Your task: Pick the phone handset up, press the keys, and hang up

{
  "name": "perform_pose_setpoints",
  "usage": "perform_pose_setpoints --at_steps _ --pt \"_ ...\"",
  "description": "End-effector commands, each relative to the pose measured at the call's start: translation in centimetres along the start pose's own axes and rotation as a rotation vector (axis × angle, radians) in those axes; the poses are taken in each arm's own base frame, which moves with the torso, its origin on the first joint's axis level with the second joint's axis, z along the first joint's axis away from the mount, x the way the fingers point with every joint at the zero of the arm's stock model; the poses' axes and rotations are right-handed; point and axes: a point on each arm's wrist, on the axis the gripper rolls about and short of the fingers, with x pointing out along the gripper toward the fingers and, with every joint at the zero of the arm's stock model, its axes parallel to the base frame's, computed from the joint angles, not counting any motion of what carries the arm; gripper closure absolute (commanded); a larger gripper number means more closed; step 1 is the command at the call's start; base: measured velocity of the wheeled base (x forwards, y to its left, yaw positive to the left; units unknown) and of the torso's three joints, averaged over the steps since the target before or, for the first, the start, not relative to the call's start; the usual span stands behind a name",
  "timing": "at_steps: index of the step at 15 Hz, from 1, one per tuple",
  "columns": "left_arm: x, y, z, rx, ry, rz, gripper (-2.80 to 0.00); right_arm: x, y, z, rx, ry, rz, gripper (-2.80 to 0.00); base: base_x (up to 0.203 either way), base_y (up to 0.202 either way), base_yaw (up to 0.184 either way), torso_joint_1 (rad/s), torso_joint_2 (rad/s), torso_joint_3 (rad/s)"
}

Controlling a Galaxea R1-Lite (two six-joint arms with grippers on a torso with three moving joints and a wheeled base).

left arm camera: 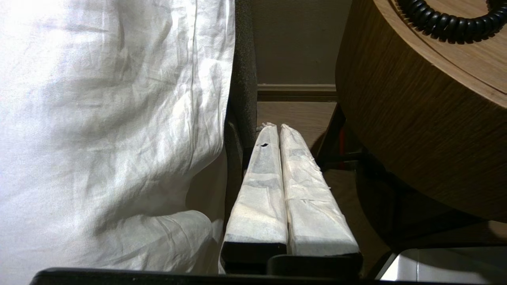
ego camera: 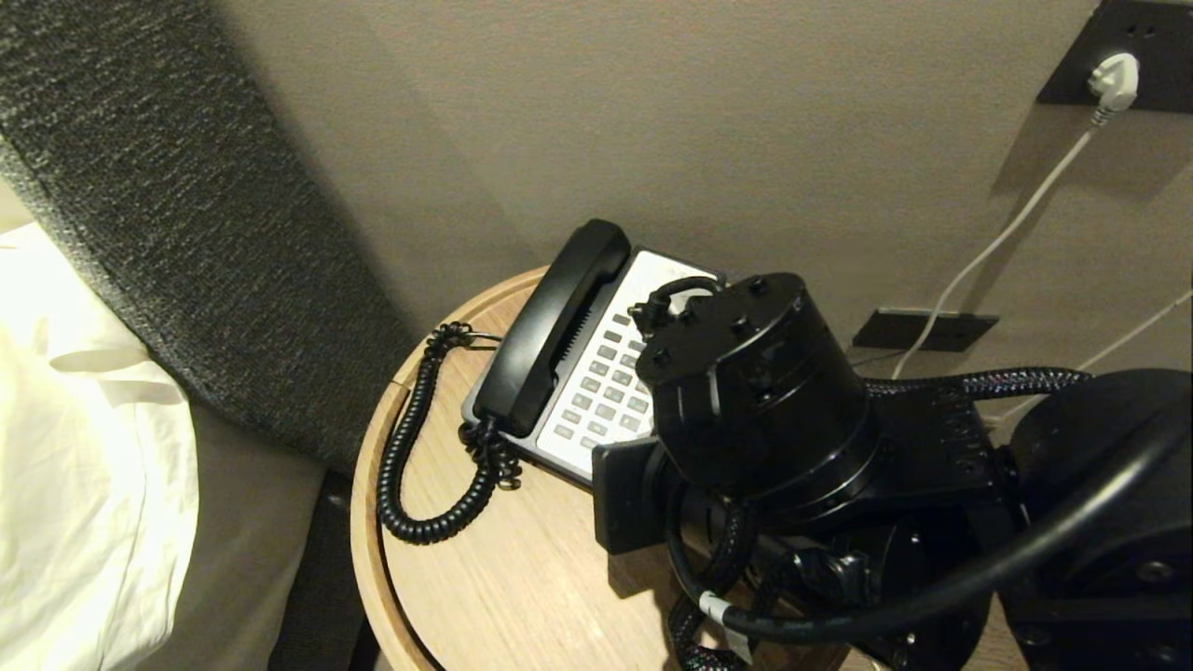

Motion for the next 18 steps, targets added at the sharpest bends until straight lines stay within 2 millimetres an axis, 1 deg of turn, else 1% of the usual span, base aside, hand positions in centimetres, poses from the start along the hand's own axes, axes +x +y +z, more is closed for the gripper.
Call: perform_pose_setpoints --at_steps 1,6,8,9,13,14,16,18 --pt "0.1 0.0 -0.5 0.000 0.019 -0.002 0.00 -0.9 -0.1 0.8 0.025 -0.030 0.010 0.00 0.000 0.000 0.000 0.000 0.00 0.000" --pt "0.1 0.0 -0.5 -0.001 0.019 -0.002 0.00 -3.7 -0.5 3.1 0.078 -0.109 0.058 0.00 0.000 0.000 0.000 0.000 0.00 0.000" --pt "0.1 0.0 -0.5 0.001 0.019 -0.002 0.00 -4.8 -1.2 3.7 0.094 -0.129 0.061 0.00 0.000 0.000 0.000 0.000 0.00 0.000" --pt "0.1 0.0 -0.5 0.001 0.019 -0.002 0.00 -5.2 -1.9 3.8 0.105 -0.136 0.051 0.00 0.000 0.000 0.000 0.000 0.00 0.000" --pt "0.1 0.0 -0.5 0.001 0.019 -0.002 0.00 -7.2 -5.3 4.3 0.154 -0.176 0.003 0.00 0.000 0.000 0.000 0.000 0.00 0.000" --pt "0.1 0.0 -0.5 -0.001 0.019 -0.002 0.00 -7.7 -6.5 4.2 0.168 -0.186 -0.022 0.00 0.000 0.000 0.000 0.000 0.00 0.000" --pt "0.1 0.0 -0.5 -0.001 0.019 -0.002 0.00 -9.0 -9.8 4.2 0.211 -0.216 -0.098 0.00 0.000 0.000 0.000 0.000 0.00 0.000" --pt "0.1 0.0 -0.5 0.001 0.019 -0.002 0.00 -10.7 -12.8 2.8 0.241 -0.227 -0.162 0.00 0.000 0.000 0.000 0.000 0.00 0.000"
